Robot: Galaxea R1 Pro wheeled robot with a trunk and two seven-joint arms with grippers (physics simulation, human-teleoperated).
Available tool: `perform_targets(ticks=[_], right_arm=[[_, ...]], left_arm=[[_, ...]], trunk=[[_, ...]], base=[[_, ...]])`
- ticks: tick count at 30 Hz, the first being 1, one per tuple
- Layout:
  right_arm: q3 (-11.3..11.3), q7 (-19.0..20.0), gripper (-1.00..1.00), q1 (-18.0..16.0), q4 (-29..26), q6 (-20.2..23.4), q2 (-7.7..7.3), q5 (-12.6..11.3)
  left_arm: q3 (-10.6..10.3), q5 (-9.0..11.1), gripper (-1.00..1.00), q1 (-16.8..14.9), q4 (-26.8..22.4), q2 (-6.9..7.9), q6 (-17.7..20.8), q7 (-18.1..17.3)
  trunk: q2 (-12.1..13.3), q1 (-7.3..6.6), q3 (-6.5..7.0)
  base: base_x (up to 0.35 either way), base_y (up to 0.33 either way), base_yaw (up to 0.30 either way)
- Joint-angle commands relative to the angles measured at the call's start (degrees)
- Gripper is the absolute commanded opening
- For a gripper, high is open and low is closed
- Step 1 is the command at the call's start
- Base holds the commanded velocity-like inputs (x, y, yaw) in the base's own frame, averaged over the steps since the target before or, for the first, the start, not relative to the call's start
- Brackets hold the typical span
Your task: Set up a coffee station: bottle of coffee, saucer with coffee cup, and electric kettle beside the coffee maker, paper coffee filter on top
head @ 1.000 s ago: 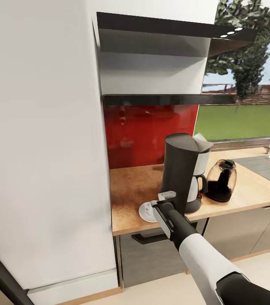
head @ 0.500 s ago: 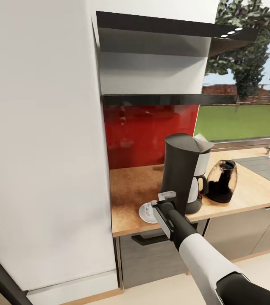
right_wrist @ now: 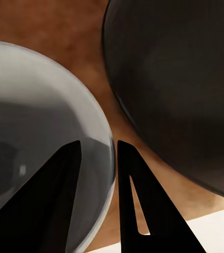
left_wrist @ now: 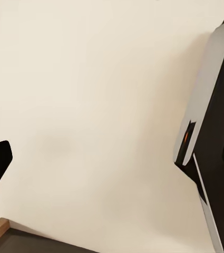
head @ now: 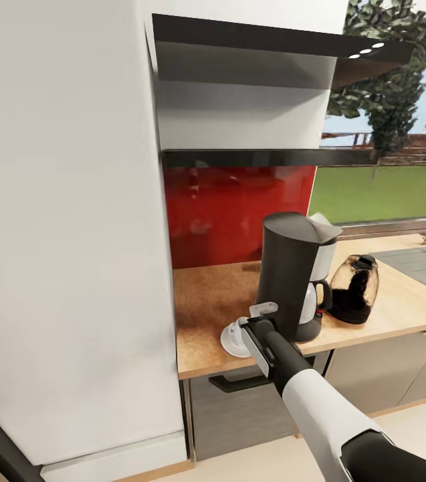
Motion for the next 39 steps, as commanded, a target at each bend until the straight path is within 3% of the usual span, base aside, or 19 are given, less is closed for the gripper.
perform_targets(ticks=[1,24,25,39], right_arm=[[0.2,-0.4,-1.0,-0.1,0.0,0.1,0.0,-0.6],[0.1,-0.4,-1.0,-0.1,1.6,0.0,0.0,-0.6],[0.2,-0.4,1.0,-0.1,1.6,0.0,0.0,-0.7],[0.2,-0.4,1.0,0.0,1.6,0.0,0.0,-0.7]], left_arm=[[0.4,0.2,1.0,0.0,0.1,0.03,-0.4,-0.1],[0.4,0.2,1.0,0.0,0.1,-0.03,-0.4,-0.1],[0.4,0.2,1.0,0.0,0.1,-0.03,-0.4,-0.1],[0.4,0.2,1.0,0.0,0.2,-0.03,-0.4,-0.1]], trunk=[[-0.1,0.02,-0.08],[-0.1,0.02,-0.08],[-0.1,0.02,-0.08],[-0.1,0.02,-0.08]], base=[[0.002,0.001,0.0],[0.024,0.0,0.0],[0.0,0.0,0.0],[0.0,0.0,0.0]])
